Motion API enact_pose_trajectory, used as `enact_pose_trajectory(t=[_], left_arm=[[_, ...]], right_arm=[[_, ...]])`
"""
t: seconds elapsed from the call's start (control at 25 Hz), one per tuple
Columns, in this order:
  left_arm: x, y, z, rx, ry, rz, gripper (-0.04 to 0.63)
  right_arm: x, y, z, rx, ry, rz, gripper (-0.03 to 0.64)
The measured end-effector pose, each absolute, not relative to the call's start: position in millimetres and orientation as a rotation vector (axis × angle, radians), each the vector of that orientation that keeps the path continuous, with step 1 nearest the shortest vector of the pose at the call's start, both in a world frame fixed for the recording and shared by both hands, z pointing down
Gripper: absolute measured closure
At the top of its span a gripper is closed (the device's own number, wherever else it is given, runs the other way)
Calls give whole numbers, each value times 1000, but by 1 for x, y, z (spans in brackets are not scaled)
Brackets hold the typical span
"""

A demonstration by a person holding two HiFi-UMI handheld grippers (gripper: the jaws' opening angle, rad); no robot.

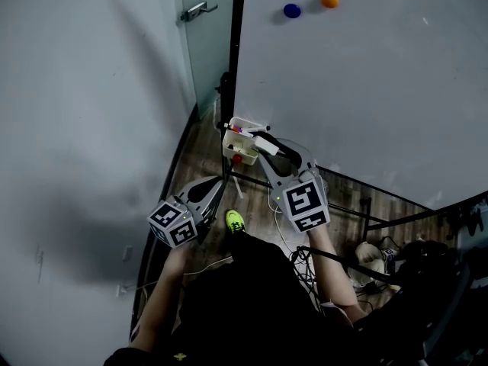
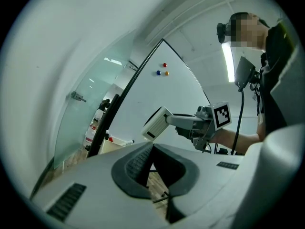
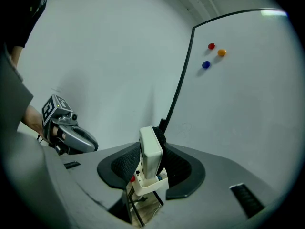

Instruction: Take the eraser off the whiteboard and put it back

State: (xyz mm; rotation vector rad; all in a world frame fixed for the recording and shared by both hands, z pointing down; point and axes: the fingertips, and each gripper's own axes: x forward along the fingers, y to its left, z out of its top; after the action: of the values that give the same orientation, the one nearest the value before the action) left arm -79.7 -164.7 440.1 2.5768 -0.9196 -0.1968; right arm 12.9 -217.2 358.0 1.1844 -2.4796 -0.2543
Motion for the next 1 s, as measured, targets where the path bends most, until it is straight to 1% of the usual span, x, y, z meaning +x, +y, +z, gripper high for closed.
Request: enact_pose_trajectory(t=[0.48,1.0], left_arm=[[-87,-166,435,2530,-928,-292,575],[-83,-166,430,2537,-919,-315,575]], right_arm=[[15,-214,354,1188,-2477,-264,459],[19,-217,351,1189,-2484,-266,459]])
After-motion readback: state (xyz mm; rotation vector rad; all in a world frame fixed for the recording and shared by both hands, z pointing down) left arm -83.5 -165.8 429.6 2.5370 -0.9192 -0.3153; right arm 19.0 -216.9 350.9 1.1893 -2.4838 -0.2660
